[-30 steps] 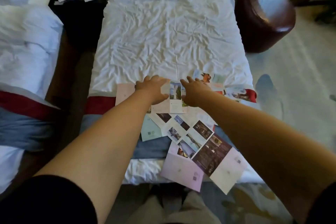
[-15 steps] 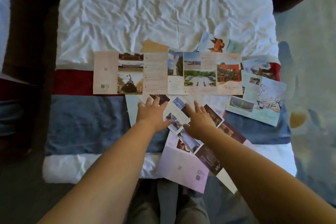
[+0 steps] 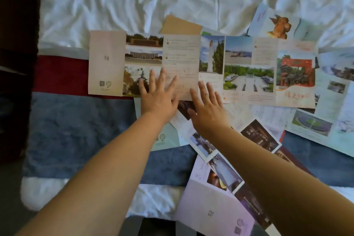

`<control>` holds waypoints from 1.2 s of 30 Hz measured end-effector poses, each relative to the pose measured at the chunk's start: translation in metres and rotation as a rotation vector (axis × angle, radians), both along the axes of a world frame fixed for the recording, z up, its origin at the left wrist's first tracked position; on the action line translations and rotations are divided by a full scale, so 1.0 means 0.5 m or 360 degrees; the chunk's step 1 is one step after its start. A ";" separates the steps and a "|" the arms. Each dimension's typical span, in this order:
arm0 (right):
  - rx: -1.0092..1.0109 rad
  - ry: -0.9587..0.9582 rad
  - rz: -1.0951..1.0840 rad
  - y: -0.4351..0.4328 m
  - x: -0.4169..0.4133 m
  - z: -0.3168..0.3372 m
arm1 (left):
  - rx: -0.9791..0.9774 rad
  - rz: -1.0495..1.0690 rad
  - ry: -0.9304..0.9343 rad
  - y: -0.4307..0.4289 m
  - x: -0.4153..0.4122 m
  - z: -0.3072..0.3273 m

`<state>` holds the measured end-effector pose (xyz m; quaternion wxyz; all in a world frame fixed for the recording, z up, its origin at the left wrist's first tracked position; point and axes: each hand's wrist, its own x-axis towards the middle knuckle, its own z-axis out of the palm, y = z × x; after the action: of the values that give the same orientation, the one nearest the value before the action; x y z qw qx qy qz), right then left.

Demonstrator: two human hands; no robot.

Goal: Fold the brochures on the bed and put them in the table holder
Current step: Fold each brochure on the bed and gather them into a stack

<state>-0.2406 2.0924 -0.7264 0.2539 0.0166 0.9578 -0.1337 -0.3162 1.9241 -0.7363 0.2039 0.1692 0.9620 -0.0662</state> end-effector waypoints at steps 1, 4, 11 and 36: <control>-0.0011 0.0032 0.0029 -0.012 -0.017 -0.009 | -0.0004 0.0002 0.0008 -0.021 -0.013 -0.011; 0.0016 0.0115 0.0082 -0.041 -0.064 -0.034 | 0.0059 -0.0128 0.0077 -0.088 -0.039 -0.038; 0.0066 0.0238 0.0135 -0.133 -0.152 -0.069 | 0.0246 -0.0317 0.0277 -0.179 -0.078 -0.067; -0.0055 0.0443 0.0208 -0.235 0.072 -0.153 | 0.0413 0.0219 0.0242 -0.310 0.143 -0.130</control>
<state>-0.2048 1.9747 -0.8031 0.1270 -0.0688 0.9803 -0.1344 -0.2447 1.7691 -0.8012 0.1110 0.1224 0.9844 0.0600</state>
